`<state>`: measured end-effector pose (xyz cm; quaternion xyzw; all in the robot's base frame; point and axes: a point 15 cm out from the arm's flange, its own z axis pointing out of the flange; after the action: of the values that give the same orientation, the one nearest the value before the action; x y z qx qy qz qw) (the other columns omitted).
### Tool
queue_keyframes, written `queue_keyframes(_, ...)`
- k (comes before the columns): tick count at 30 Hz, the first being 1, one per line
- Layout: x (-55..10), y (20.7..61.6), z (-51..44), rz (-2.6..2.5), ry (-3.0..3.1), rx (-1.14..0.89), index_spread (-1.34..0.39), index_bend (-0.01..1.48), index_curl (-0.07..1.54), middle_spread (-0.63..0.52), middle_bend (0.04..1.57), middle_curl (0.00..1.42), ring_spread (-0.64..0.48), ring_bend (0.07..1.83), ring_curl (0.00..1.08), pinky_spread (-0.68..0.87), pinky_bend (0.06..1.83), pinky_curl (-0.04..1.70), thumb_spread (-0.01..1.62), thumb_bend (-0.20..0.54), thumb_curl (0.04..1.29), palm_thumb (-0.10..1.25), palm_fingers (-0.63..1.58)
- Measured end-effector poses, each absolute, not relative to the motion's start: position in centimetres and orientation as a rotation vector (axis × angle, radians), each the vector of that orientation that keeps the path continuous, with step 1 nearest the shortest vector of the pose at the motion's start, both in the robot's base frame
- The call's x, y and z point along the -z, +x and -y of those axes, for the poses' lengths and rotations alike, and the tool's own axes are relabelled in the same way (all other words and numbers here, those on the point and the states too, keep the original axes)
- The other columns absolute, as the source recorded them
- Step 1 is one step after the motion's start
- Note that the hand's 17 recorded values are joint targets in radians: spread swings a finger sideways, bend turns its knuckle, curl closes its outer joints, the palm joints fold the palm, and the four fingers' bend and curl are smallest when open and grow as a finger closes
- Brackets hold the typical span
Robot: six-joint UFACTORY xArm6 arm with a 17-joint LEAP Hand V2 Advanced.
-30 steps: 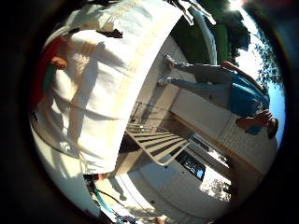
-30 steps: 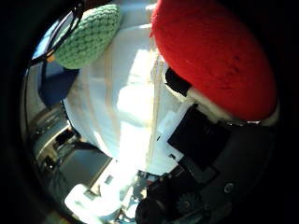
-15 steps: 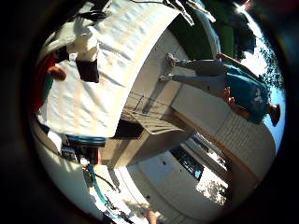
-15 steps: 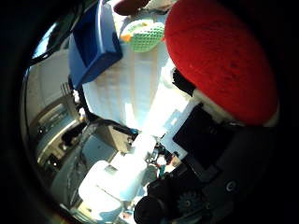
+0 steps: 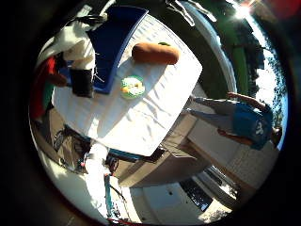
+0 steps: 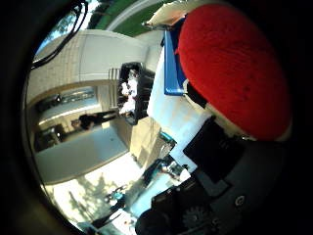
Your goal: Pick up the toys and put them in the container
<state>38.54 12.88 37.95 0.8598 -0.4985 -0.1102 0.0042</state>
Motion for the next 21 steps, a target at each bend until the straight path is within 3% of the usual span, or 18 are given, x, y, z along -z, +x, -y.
queue_keyframes(4,-34.9,42.8,-15.8,1.602,2.690,0.328,-1.00,0.92,-0.02,-0.28,1.12,1.14,-0.12,1.44,0.86,0.15,1.53,0.81,1.24,-0.036,0.54,0.92,0.83)
queue_keyframes(7,-32.8,45.2,-17.8,1.614,2.680,0.326,-0.90,0.96,0.00,-0.26,1.05,1.08,-0.07,1.35,0.80,0.19,1.46,0.79,1.24,-0.042,0.51,0.85,0.83)
queue_keyframes(10,-30.6,46.0,-18.3,1.584,2.628,0.381,-0.54,0.91,0.06,-0.15,0.56,0.88,0.08,1.09,0.74,0.27,1.30,0.79,1.23,-0.041,0.47,0.77,-0.01)
queue_keyframes(11,-29.7,45.9,-18.5,1.559,2.600,0.422,-0.50,0.91,0.07,-0.13,0.52,0.85,0.10,1.03,0.72,0.28,1.25,0.77,1.23,-0.038,0.46,0.77,-0.09)
queue_keyframes(12,-28.9,45.7,-18.4,1.533,2.573,0.452,-0.43,0.86,0.07,-0.07,0.40,0.75,0.16,0.83,0.59,0.32,1.12,0.67,1.23,-0.033,0.45,0.75,-0.21)
queue_keyframes(16,-26.6,45.6,-18.2,1.468,2.546,0.514,-0.41,0.67,0.07,0.01,0.21,0.60,0.24,0.59,0.43,0.38,0.93,0.53,1.21,-0.025,0.43,0.75,-0.22)
queue_keyframes(21,-25.8,45.7,-18.1,1.437,2.550,0.528,-0.44,0.43,0.07,0.08,0.12,0.47,0.29,0.48,0.36,0.43,0.82,0.45,1.15,-0.023,0.44,0.78,-0.17)
